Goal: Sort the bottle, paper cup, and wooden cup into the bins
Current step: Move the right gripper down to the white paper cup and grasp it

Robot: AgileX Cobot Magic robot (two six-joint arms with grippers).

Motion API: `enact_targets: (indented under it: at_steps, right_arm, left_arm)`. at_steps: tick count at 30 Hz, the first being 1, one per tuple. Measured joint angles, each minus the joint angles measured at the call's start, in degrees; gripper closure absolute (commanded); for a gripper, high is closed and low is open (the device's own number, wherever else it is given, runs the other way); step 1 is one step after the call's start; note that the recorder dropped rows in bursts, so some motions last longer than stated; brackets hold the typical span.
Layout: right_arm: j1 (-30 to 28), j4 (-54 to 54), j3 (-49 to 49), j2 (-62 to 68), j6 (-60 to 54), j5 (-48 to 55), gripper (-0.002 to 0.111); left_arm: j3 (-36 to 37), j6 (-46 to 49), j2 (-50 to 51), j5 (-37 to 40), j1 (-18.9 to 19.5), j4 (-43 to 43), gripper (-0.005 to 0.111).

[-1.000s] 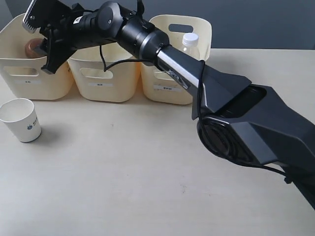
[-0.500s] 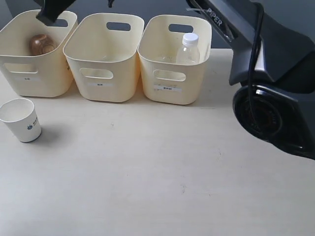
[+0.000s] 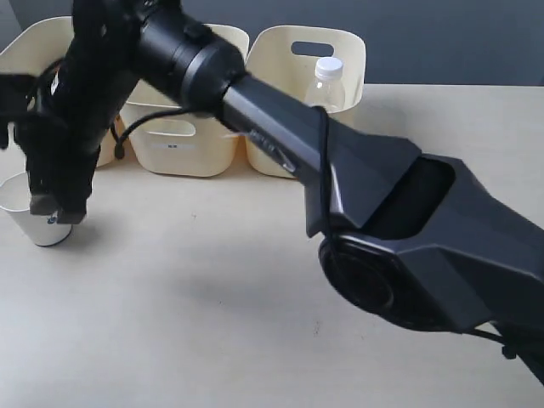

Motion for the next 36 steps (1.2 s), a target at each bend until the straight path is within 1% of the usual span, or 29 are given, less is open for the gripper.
enact_targets:
  at_steps: [3, 4, 12, 15, 21, 24, 27, 28, 29, 30, 36]
  right_arm:
    - [2.4, -8.7, 0.0, 2.1, -0.4, 0.0, 0.057]
    - [2.7, -9.3, 0.0, 2.1, -0.7, -0.1, 0.057]
    - [3.4, -5.9, 0.0, 2.8, -7.5, -7.4, 0.057]
    - [3.7, -5.3, 0.0, 3.8, -9.5, -8.6, 0.057]
    - [3.7, -5.4, 0.0, 6.6, -11.2, -11.9, 0.057]
    - [3.7, -5.4, 0.0, 7.1, -11.5, -12.7, 0.065]
    - [3.7, -5.4, 0.0, 7.3, -11.5, -13.2, 0.085]
    - [3.7, -5.4, 0.0, 7.4, -11.5, -13.5, 0.096]
    - [3.7, -5.5, 0.0, 7.5, -10.9, -13.6, 0.104]
    - [3.7, -5.6, 0.0, 7.6, -10.5, -13.6, 0.108]
    - [3.7, -9.4, 0.0, 7.3, -6.4, -13.6, 0.108]
  left_arm:
    - [0.0, 0.0, 0.0, 0.0, 0.0, 0.0, 0.107]
    - [0.0, 0.0, 0.0, 0.0, 0.0, 0.0, 0.107]
    - [0.0, 0.0, 0.0, 0.0, 0.0, 0.0, 0.107]
    - [0.0, 0.0, 0.0, 0.0, 0.0, 0.0, 0.107]
    - [0.0, 0.0, 0.0, 0.0, 0.0, 0.0, 0.107]
    - [0.0, 0.0, 0.0, 0.0, 0.0, 0.0, 0.107]
    - [0.0, 0.0, 0.0, 0.0, 0.0, 0.0, 0.107]
    - [0.0, 0.0, 0.0, 0.0, 0.0, 0.0, 0.107]
    - [0.0, 0.0, 0.0, 0.0, 0.0, 0.0, 0.107]
    - [0.0, 0.0, 0.0, 0.0, 0.0, 0.0, 0.107]
    - [0.0, 0.0, 0.0, 0.0, 0.0, 0.0, 0.107]
